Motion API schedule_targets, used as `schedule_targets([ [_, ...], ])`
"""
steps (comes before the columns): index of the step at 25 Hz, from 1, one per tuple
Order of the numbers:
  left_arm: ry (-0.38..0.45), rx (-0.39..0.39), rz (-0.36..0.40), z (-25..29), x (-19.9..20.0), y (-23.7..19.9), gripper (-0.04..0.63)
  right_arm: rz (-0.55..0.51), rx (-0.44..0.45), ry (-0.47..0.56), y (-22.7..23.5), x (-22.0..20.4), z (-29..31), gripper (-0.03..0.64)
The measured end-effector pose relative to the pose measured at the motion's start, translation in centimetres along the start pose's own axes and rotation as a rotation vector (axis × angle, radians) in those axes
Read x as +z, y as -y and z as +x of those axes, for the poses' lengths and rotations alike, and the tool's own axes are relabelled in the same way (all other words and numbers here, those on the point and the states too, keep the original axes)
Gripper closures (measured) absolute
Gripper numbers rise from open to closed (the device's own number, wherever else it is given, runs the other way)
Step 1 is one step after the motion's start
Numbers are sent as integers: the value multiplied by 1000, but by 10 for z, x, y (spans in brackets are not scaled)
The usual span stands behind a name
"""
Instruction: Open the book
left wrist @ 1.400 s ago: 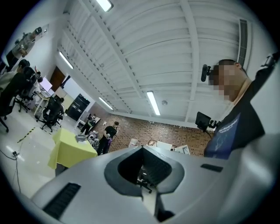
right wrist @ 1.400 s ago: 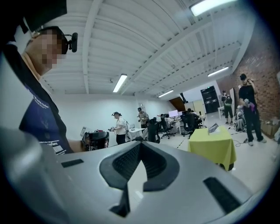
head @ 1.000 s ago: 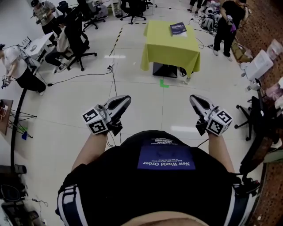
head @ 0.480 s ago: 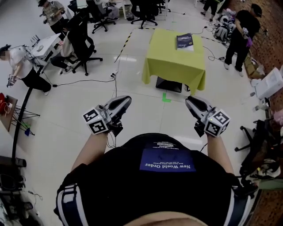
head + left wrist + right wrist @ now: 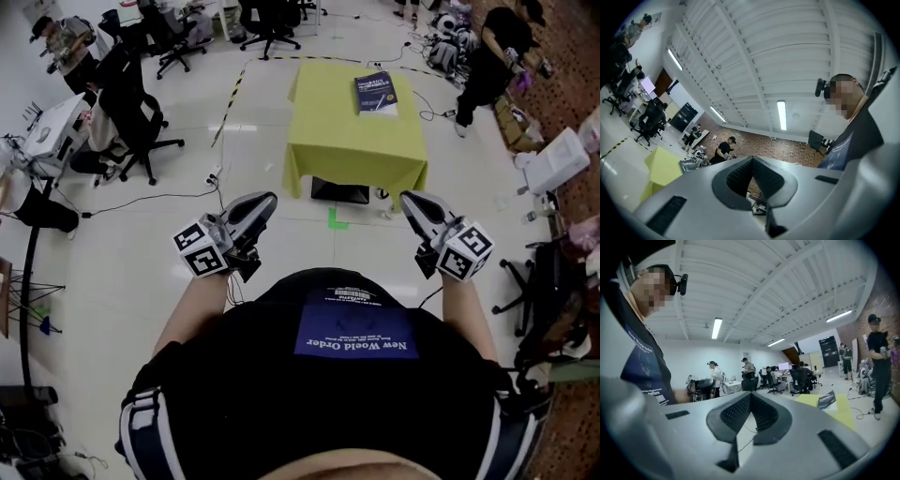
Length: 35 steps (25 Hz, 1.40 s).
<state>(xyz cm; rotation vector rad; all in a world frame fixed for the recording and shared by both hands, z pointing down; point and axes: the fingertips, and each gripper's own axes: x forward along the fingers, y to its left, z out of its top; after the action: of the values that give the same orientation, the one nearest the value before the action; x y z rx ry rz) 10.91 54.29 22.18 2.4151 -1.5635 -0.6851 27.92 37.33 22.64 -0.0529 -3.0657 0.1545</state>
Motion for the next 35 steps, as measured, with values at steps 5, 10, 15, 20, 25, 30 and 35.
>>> schedule_targets([
  [5,-71,-92,7,20,31,-74,598,29,-116,22,50,14,48,629],
  [10,-104,-146,2,54,55,-138,598,71,-139,3,85,12,99,629],
  [15,-136,-148,-19,96,48,-187,598,131,-144,-14,151,-3,129,629],
  [20,-148,-104,24,175,38,-219,598,120,-36,4,237,1,148,624],
  [25,-130,-19,27,231,51,-262,598,89,86,-35,313,17,187,621],
  [30,-92,40,17,273,68,-301,598,113,135,-35,376,25,229,611],
  [35,-154,51,3,290,68,-338,598,161,123,-67,407,12,245,603],
])
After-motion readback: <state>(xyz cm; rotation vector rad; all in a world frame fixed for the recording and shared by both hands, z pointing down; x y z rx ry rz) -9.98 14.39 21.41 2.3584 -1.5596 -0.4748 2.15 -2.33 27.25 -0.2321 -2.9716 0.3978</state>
